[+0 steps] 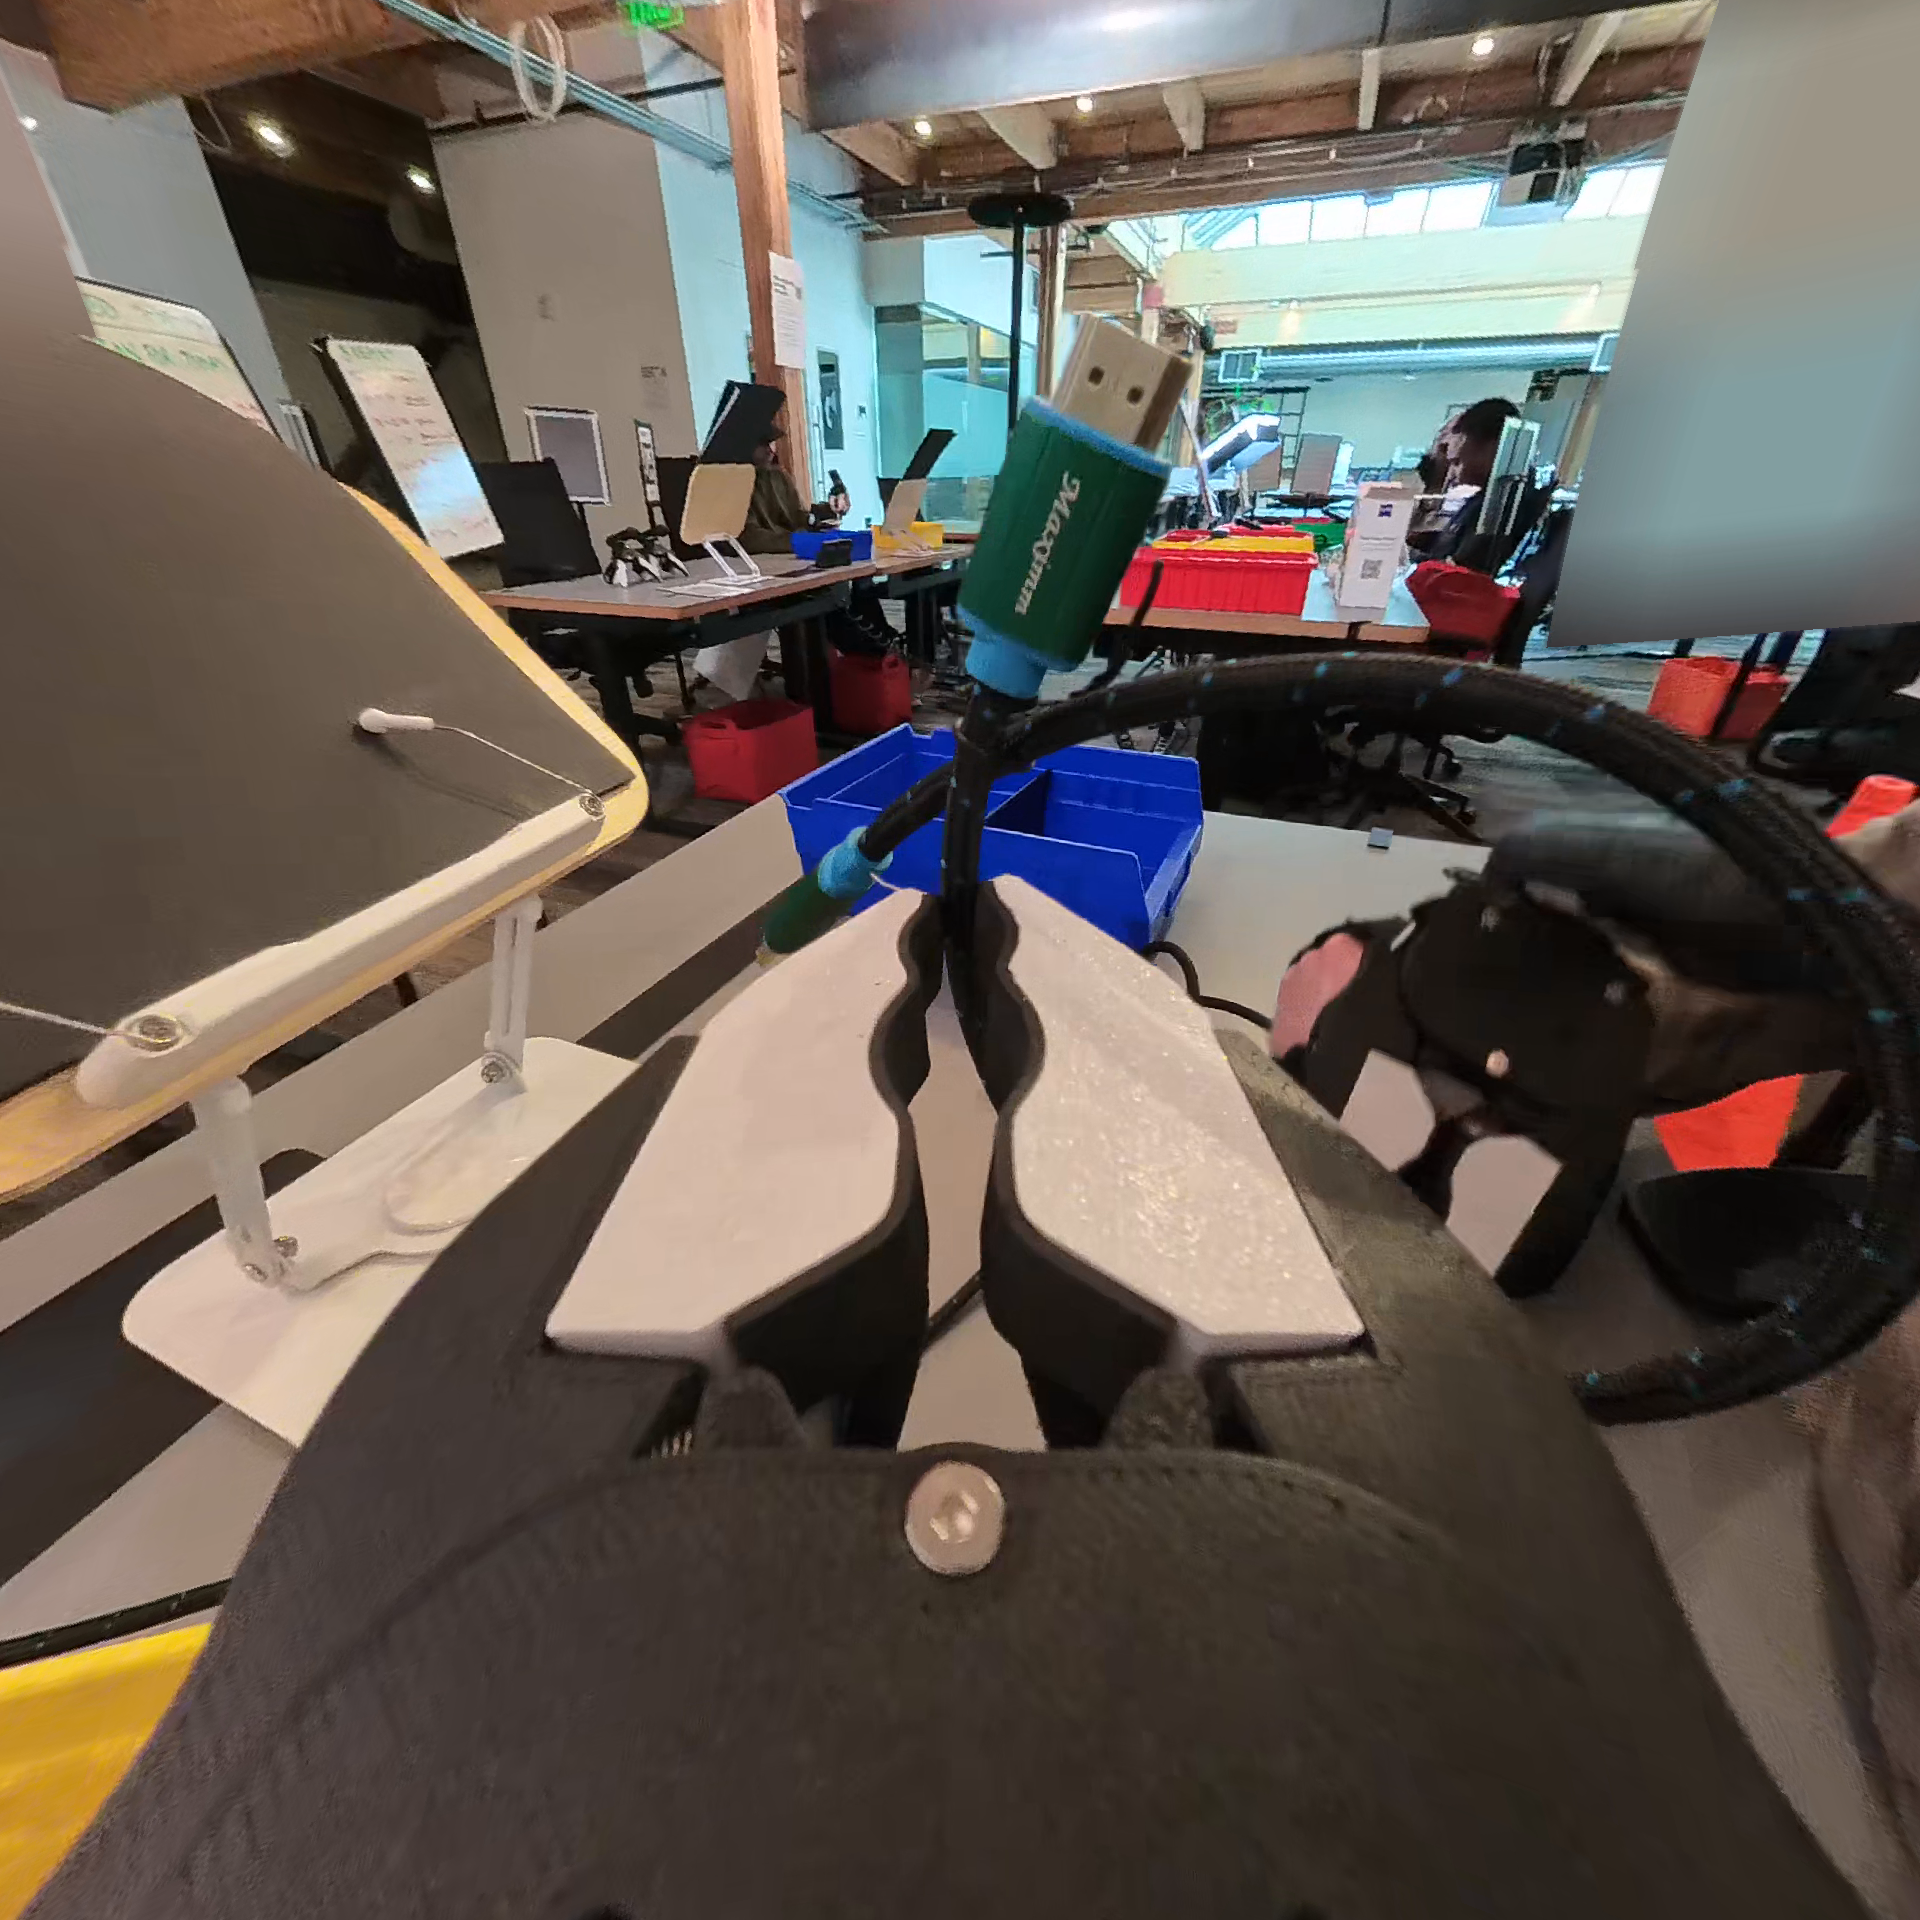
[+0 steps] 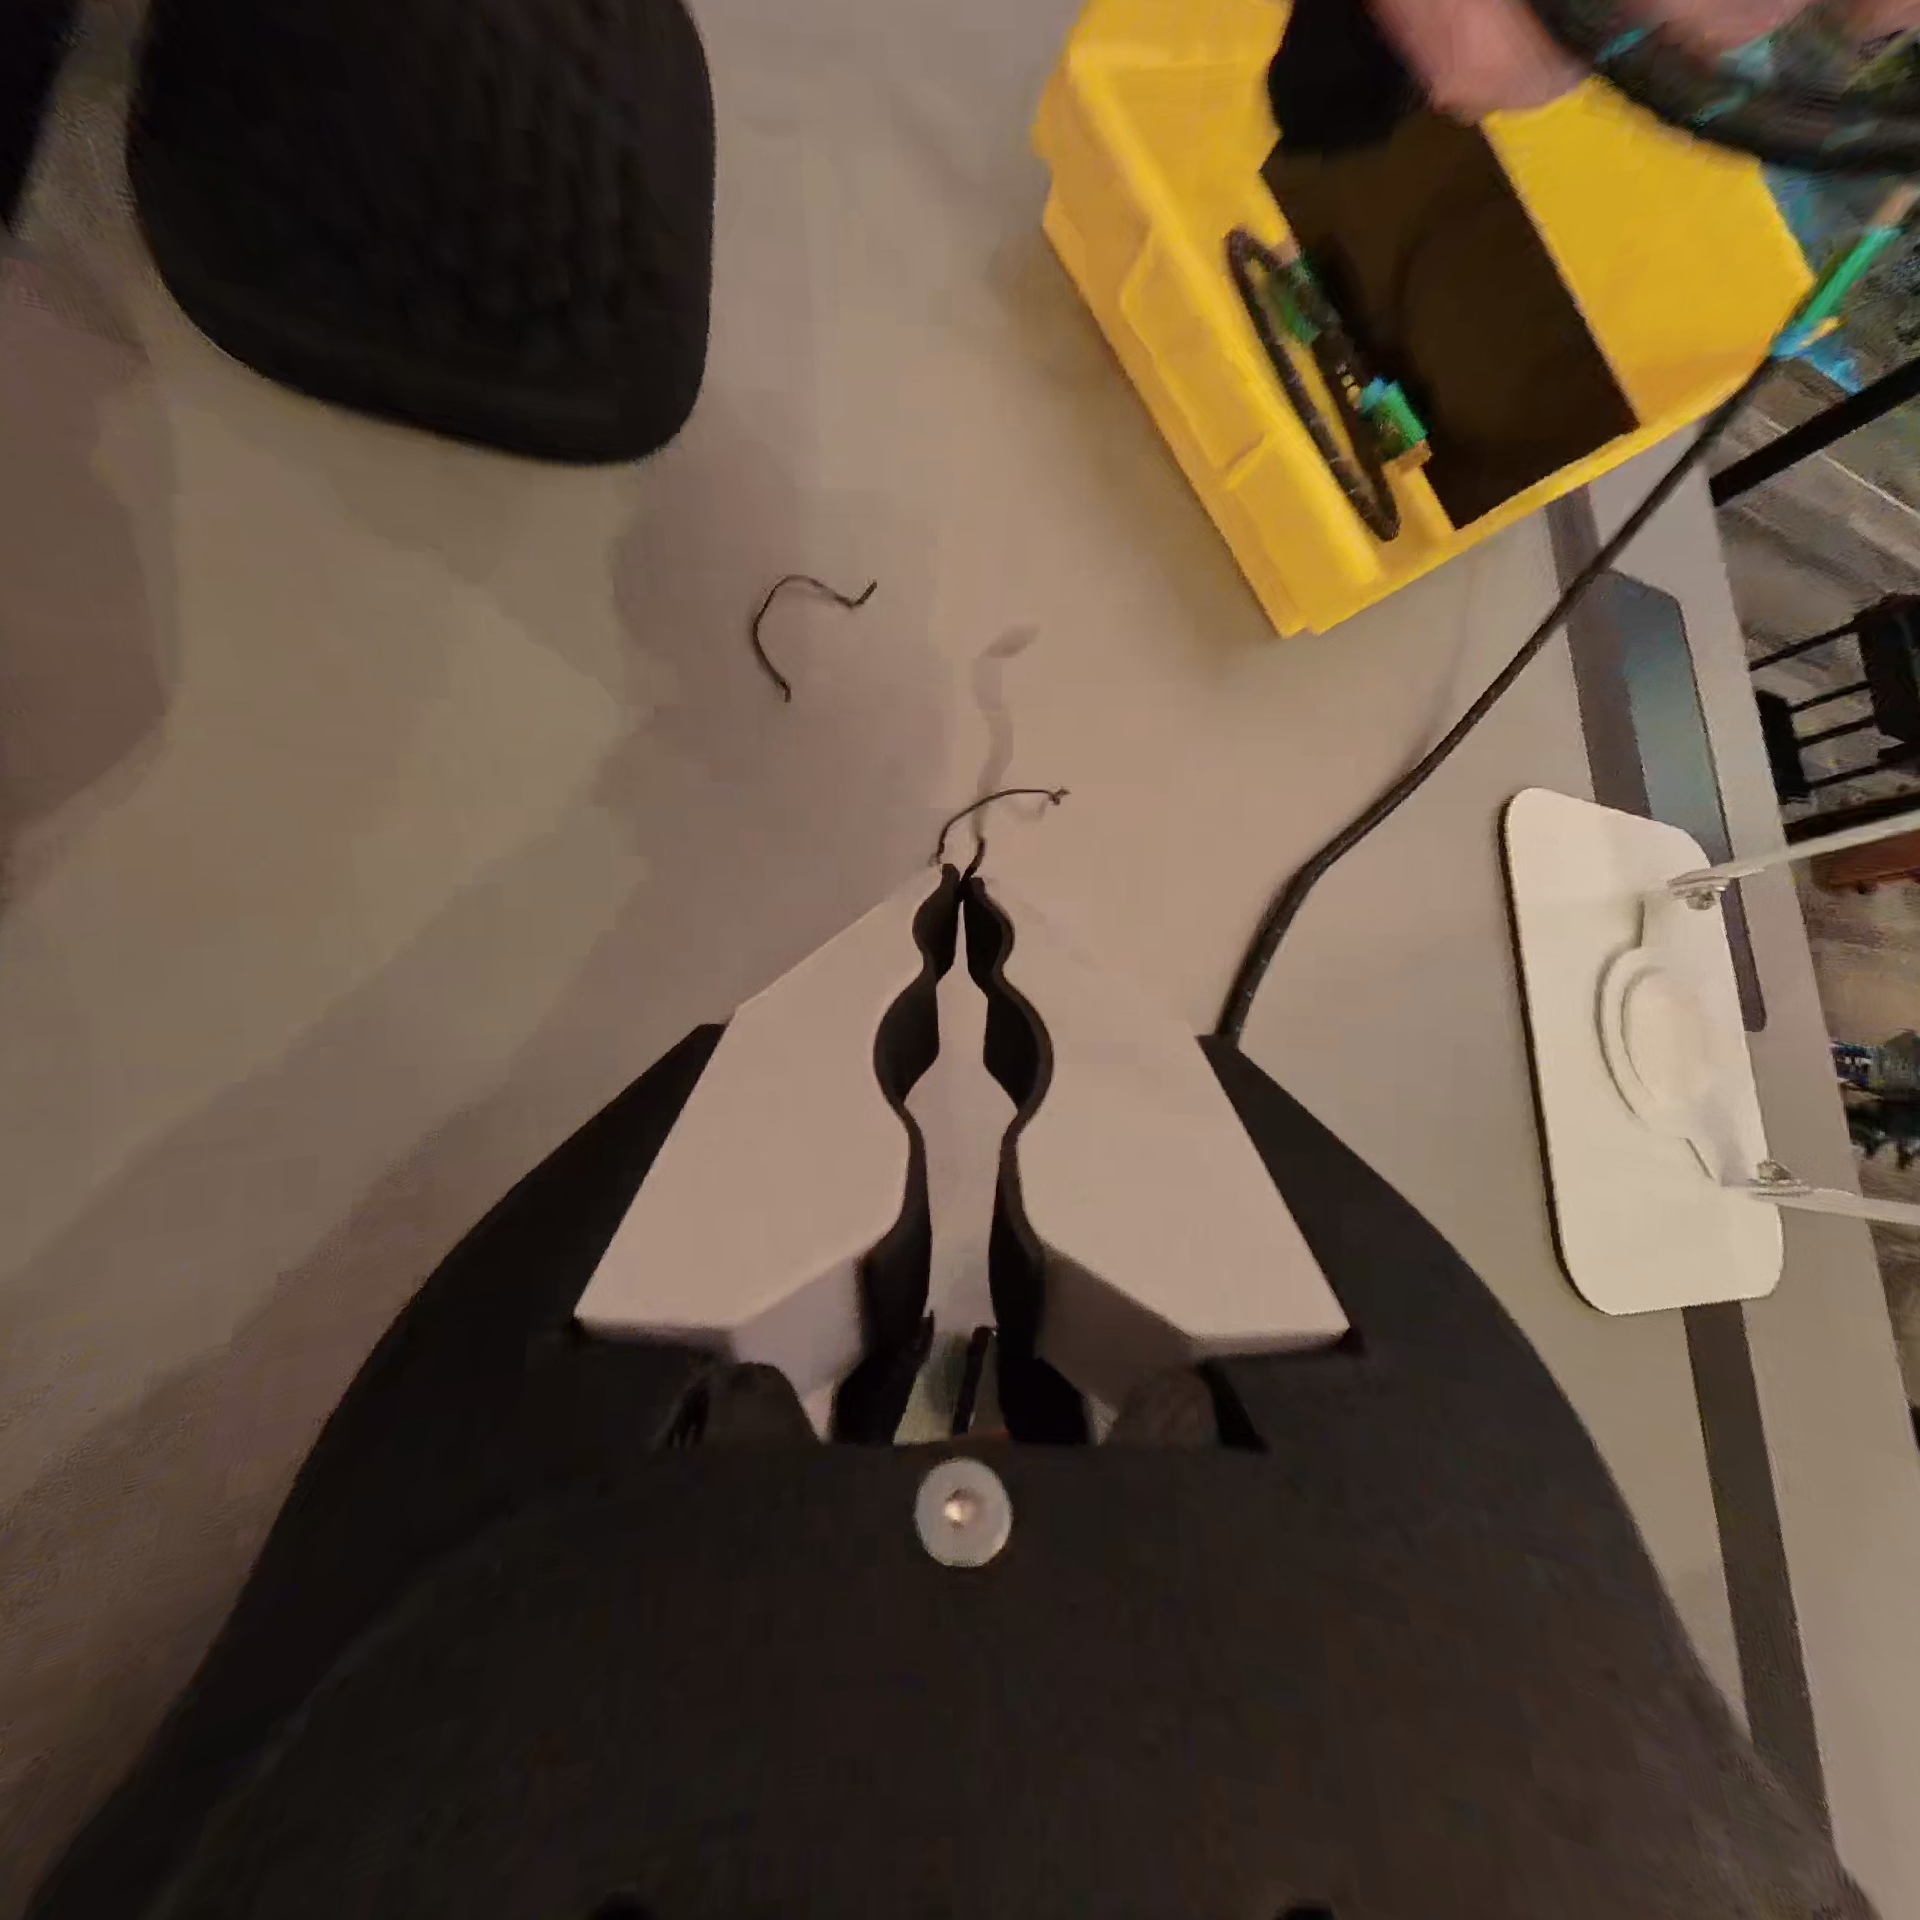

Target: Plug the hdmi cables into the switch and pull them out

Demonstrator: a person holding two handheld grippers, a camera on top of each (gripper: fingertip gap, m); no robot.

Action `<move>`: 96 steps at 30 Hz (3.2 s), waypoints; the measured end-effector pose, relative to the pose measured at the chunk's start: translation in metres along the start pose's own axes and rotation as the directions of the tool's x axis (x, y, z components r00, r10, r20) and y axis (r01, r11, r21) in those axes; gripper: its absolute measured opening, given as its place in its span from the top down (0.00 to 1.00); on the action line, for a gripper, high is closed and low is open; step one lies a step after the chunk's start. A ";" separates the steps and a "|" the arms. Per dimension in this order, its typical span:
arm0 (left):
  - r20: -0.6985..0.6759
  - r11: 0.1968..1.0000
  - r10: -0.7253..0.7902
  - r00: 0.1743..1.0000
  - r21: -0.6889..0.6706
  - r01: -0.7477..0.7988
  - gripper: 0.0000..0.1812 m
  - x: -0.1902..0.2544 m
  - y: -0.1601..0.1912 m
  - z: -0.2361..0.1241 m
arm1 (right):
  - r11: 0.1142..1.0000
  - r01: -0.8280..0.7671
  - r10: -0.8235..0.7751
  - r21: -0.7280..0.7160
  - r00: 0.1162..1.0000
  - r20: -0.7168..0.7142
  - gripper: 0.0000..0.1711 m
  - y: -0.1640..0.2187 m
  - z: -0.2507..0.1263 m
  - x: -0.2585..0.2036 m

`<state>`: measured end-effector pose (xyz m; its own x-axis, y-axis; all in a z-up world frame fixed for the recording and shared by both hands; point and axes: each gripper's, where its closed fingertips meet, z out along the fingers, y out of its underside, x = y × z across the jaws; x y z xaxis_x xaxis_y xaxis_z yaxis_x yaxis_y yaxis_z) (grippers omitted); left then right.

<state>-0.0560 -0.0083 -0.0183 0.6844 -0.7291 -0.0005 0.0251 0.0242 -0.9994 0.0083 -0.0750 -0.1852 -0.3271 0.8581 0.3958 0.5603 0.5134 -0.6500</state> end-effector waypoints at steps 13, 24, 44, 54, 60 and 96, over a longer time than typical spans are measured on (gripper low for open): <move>-0.188 0.990 -0.120 0.975 0.054 0.133 0.97 0.018 0.002 0.001 | 0.920 0.108 0.065 0.376 0.906 -0.419 0.92 -0.084 -0.086 0.094; -0.263 0.996 -0.085 0.961 0.014 0.092 0.97 0.038 0.015 0.016 | 0.818 0.082 0.147 0.569 0.927 -0.345 0.98 -0.133 -0.104 0.116; -0.310 0.983 0.008 0.951 0.174 0.048 0.97 0.061 -0.015 0.013 | 0.701 -0.179 0.420 0.690 0.886 -0.197 1.00 -0.103 -0.124 0.130; -0.248 0.950 0.310 0.918 0.050 -0.308 0.97 0.070 -0.004 0.020 | 0.582 -0.306 0.480 0.754 0.877 -0.014 1.00 -0.106 -0.136 0.135; -0.219 0.807 0.564 0.796 -0.060 -0.588 0.97 0.068 0.000 0.018 | 0.630 -0.228 0.350 0.742 0.937 -0.010 0.96 -0.098 -0.141 0.121; -0.472 0.991 0.094 0.877 -0.038 -0.127 0.97 0.077 0.008 0.030 | 0.816 0.578 -0.417 -0.025 0.558 -0.718 1.00 -0.084 -0.124 0.103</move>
<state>0.0188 -0.0433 -0.0251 0.2586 -0.9596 -0.1112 -0.0895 0.0908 -0.9918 0.0217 -0.0305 -0.0093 0.1302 0.2582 0.9573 0.2869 0.9144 -0.2856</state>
